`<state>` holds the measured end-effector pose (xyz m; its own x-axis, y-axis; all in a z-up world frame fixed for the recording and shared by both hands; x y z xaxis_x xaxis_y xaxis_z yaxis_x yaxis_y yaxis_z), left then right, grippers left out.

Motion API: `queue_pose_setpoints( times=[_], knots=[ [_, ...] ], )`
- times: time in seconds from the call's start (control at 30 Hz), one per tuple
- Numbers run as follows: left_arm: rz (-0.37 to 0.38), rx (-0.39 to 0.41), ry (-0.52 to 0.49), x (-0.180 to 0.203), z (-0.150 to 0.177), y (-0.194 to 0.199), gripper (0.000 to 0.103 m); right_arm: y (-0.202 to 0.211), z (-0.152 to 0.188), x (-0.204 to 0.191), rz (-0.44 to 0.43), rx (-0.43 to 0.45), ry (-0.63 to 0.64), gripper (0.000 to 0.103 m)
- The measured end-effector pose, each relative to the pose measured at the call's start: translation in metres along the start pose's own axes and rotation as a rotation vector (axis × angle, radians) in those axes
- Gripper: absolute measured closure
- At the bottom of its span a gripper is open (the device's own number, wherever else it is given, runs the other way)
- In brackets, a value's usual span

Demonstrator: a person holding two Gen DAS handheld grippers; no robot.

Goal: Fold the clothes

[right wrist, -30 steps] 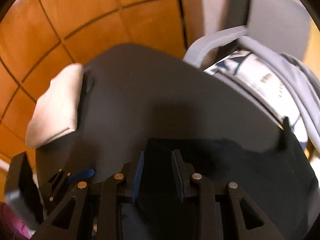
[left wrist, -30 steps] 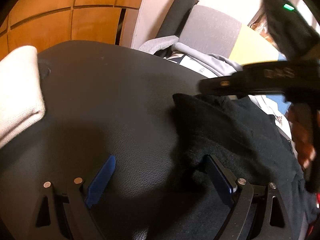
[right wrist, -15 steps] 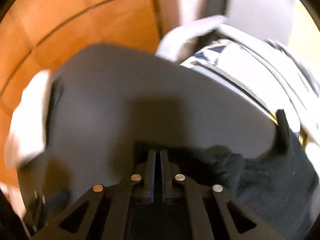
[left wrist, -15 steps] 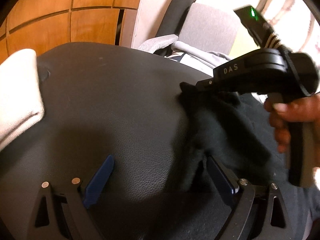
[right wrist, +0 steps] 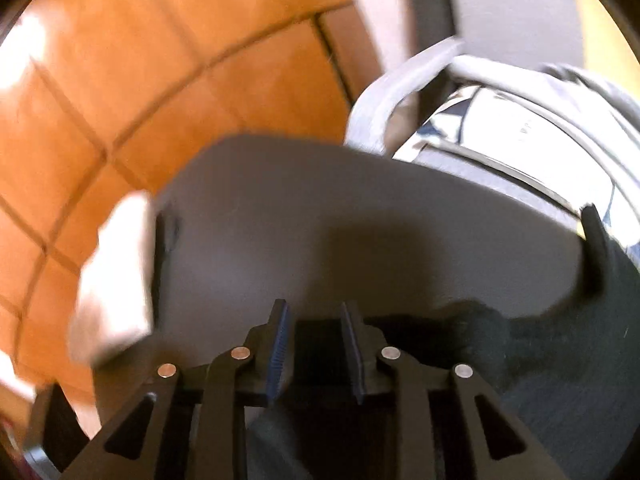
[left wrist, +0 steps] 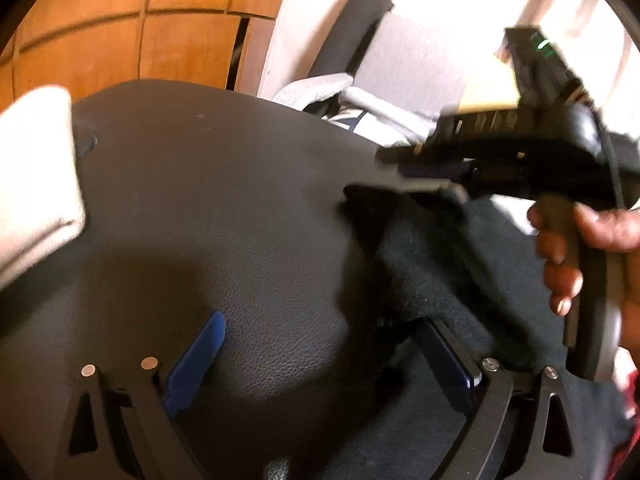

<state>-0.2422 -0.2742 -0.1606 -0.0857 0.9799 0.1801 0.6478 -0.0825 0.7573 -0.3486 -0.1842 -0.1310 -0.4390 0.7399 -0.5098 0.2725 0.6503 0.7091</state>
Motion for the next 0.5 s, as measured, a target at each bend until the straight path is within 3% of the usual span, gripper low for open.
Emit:
queue_pose_setpoints(
  times=[0.03, 0.13, 0.2, 0.3, 0.37, 0.5],
  knots=[
    [0.044, 0.000, 0.055, -0.004, -0.004, 0.004, 0.006, -0.009, 0.003, -0.001, 0.035, -0.067, 0.027, 0.076],
    [0.042, 0.021, 0.138, -0.015, -0.012, 0.006, 0.006, -0.027, 0.018, -0.007, 0.138, -0.216, 0.118, 0.076],
    [-0.011, 0.002, 0.108, -0.015, -0.009, -0.002, 0.006, -0.032, 0.026, -0.010, 0.177, -0.250, 0.143, 0.093],
    [-0.064, -0.012, 0.000, 0.000, -0.002, -0.006, 0.006, -0.031, 0.021, -0.007, 0.203, -0.205, 0.104, 0.096],
    [-0.147, -0.012, -0.098, 0.008, 0.005, -0.011, 0.006, -0.025, 0.015, 0.003, 0.221, -0.135, 0.036, 0.097],
    [-0.175, -0.004, -0.119, 0.008, 0.009, -0.011, 0.009, -0.019, 0.004, 0.016, 0.183, -0.009, -0.073, 0.097]
  ],
)
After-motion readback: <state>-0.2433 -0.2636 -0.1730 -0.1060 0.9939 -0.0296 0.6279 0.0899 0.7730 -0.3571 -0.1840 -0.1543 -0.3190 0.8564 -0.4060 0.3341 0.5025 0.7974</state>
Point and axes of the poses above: each gripper's, at about its wrist camera, not at the fingertips, and y roughly against the way its jaws point, x to its right, z to its underside, the point moved 10 cm from there along -y, roughly the way its jaws point, and after that the axes turned 15 degrees about -z, right-handed, at the moved point
